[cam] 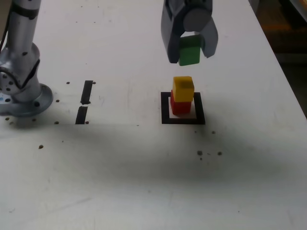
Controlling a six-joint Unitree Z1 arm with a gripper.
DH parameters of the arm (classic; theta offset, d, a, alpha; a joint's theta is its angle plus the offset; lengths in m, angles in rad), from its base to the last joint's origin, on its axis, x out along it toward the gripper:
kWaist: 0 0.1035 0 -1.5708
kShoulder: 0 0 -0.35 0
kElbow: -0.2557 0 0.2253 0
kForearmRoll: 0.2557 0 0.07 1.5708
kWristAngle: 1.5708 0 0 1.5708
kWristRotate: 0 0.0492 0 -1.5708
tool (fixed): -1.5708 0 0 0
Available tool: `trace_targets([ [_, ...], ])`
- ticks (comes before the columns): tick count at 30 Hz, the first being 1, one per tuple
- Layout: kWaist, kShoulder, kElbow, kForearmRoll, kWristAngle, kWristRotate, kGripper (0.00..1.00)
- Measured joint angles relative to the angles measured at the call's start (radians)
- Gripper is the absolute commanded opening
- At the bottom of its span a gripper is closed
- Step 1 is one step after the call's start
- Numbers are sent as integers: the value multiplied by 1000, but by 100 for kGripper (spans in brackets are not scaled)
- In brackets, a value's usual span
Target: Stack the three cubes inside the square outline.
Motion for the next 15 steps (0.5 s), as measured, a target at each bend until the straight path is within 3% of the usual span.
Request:
trace_targets([
  [15, 26, 24, 68, -41, 0, 16, 23],
])
